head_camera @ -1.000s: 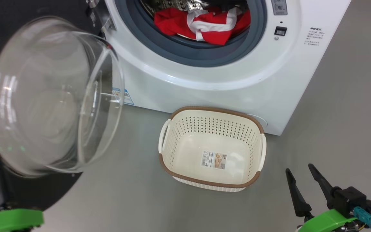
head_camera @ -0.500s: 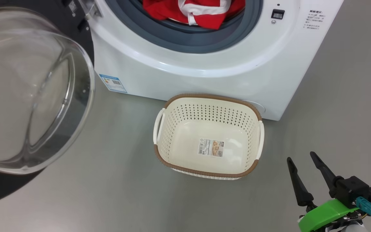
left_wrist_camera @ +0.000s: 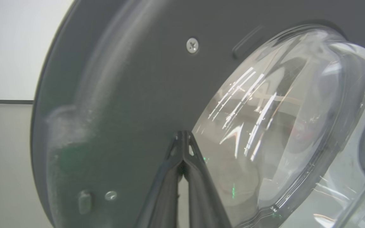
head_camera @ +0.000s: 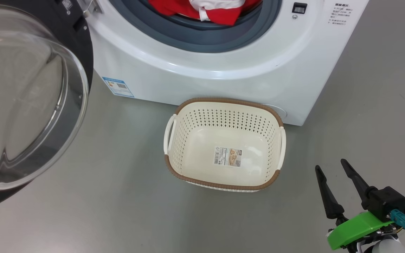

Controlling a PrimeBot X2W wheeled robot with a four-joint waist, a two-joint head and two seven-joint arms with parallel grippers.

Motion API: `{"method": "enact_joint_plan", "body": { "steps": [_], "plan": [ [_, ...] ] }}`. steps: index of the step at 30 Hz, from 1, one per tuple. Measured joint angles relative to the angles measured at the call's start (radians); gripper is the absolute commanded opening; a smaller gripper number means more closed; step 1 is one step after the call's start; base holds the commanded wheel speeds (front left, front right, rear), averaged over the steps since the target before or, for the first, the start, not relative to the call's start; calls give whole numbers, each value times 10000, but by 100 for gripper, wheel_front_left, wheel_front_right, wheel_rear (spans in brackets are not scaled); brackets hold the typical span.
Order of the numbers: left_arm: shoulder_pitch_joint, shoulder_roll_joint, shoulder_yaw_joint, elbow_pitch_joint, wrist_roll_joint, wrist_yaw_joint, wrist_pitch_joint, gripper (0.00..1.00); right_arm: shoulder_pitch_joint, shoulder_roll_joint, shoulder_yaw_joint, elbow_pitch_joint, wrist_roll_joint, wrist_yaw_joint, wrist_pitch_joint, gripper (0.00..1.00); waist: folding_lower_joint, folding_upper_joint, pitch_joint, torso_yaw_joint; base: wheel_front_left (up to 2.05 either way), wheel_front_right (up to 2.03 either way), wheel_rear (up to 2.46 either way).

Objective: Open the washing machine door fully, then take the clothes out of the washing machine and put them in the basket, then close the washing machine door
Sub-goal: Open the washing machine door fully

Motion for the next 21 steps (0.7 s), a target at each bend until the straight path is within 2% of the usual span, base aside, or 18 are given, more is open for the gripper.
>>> {"method": "enact_joint_plan", "body": {
  "steps": [4, 9, 15, 20, 21],
  "plan": [
    [5, -8, 46, 159, -98, -36, 0, 0, 1, 15, -21, 12, 0, 0, 0, 100, 0, 1, -99, 8, 0, 0, 0],
    [174, -61, -341, 71, -445, -36, 0, 0, 10, 40, -15, 46, 0, 2, 0, 100, 0, 0, -319, 13, 0, 0, 0],
    [1321, -416, -1009, -546, -796, -36, 0, 0, 52, 138, 29, 111, 4, 0, 0, 100, 0, 0, -707, 9, 0, 0, 0],
    [2335, -777, -1641, -1258, -915, -36, 2, 13, 119, 263, 58, 142, 15, 0, 0, 100, 0, 1, -1042, -4, 0, 0, 0],
    [2524, -815, -1787, -1377, -936, -36, 2, 13, 157, 278, 63, 150, 15, 2, 0, 100, 0, 0, -1101, -7, 0, 0, 0]
  ]
}}
